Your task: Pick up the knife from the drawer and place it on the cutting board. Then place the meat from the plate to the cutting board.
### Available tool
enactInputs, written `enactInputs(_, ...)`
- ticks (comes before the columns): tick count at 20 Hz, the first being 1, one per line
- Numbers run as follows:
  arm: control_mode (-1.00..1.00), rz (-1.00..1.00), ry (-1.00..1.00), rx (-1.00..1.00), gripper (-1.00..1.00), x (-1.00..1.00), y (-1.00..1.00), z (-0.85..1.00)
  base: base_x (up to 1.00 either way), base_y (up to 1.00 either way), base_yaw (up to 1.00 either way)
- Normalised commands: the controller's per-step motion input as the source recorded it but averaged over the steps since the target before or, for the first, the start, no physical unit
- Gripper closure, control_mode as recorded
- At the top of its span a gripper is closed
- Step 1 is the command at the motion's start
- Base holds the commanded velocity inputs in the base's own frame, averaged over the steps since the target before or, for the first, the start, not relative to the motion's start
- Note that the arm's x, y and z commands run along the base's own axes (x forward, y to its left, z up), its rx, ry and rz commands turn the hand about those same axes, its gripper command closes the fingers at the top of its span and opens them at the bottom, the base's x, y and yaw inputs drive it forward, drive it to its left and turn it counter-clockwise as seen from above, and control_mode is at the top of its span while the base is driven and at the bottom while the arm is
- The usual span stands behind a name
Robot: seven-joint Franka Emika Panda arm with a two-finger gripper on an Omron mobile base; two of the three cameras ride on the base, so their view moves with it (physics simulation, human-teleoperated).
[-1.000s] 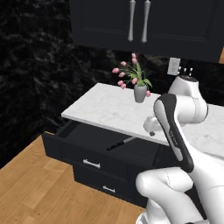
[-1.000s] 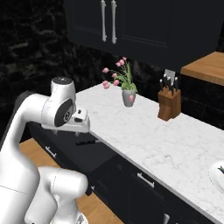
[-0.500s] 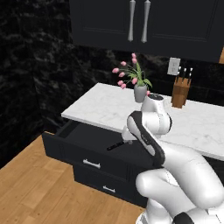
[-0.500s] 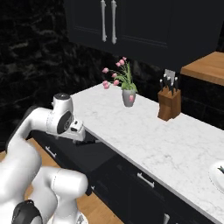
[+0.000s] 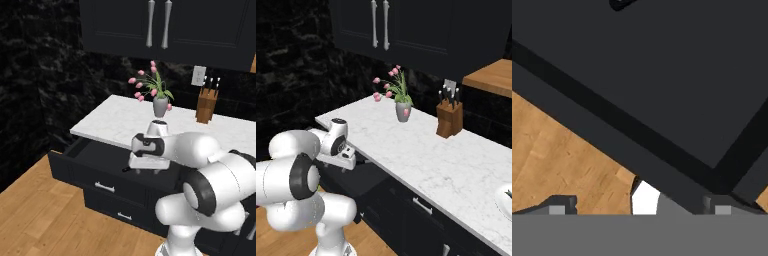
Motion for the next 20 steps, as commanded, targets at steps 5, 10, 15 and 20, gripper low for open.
enactInputs(5, -1.0, 0.0, 0.09, 0.0, -1.0, 0.48, 0.03, -0.46, 0.0, 0.0, 0.0)
enactInputs(10, -1.0, 0.0, 0.0, -0.01, -1.0, 0.4, 0.05, -0.24, 0.0, 0.0, 0.0)
enactInputs(15, -1.0, 0.0, 0.0, 0.0, -1.0, 0.24, 0.03, -0.42, 0.0, 0.0, 0.0)
enactInputs(20, -1.0, 0.0, 0.05, 0.0, -1.0, 0.0, 0.0, -0.62, 0.0, 0.0, 0.0)
